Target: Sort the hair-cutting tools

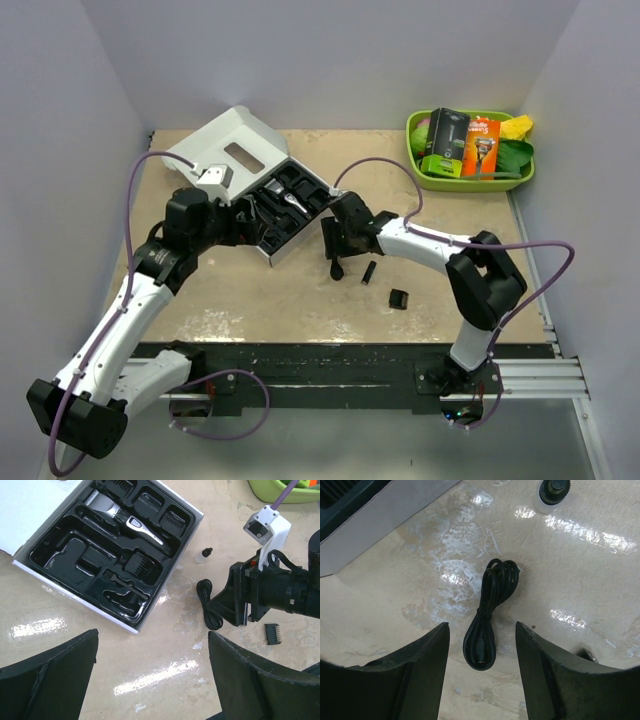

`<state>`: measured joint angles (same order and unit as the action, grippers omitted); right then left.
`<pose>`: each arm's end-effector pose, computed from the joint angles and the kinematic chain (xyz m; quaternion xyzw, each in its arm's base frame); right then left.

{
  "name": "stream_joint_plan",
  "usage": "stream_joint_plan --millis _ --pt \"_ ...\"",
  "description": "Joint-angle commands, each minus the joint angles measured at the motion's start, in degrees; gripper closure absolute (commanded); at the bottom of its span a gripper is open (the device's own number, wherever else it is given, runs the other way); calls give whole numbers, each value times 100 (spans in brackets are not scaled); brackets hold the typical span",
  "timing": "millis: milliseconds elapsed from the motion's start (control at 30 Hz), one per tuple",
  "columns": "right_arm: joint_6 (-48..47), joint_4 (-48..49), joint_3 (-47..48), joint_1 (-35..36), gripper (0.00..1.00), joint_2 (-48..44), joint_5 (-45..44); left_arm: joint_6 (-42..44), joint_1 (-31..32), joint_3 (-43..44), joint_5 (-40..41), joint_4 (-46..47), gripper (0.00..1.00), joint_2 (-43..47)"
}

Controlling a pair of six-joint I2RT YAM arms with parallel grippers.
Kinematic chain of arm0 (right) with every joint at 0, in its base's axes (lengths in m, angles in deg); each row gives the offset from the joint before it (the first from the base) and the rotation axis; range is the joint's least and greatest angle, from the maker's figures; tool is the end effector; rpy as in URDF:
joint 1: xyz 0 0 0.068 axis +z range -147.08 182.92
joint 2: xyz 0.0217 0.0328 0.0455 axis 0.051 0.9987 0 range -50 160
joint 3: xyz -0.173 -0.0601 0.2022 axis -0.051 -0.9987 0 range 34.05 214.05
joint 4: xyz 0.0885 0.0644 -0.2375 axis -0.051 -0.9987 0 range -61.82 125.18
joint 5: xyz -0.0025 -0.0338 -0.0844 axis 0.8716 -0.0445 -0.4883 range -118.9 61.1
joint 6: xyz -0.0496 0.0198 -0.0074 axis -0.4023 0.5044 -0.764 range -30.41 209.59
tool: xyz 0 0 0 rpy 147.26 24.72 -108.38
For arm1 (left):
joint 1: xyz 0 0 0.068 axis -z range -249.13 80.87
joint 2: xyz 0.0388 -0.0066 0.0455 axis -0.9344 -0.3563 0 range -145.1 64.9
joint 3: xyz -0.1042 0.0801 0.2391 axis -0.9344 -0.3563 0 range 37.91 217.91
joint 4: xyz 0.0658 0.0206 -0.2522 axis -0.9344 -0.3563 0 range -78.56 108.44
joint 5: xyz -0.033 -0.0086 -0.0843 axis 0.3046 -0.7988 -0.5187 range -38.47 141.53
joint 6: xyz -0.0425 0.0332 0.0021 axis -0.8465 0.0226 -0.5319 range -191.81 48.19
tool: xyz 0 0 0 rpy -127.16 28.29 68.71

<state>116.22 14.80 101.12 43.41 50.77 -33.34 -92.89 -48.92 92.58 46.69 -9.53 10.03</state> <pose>0.2838 0.2386 0.1981 -0.1028 0.9451 0.1396 0.2771 0.1959 -0.0753 0.3369 0.0151 0.8573 -0.2149 0.4676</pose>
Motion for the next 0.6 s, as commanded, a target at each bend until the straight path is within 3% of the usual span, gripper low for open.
stream_joint_plan --millis 0,400,500,567 --pt "316 271 -36 73 44 91 -407 -238 -43 -71 264 81 6 91" --pt "492 351 17 231 62 698 -636 -300 -43 -168 361 63 6 117" --pt "509 307 78 258 81 742 -698 -318 -43 -168 414 19 6 143" --pt "510 176 157 293 100 733 -803 -335 -43 -194 475 -25 6 161"
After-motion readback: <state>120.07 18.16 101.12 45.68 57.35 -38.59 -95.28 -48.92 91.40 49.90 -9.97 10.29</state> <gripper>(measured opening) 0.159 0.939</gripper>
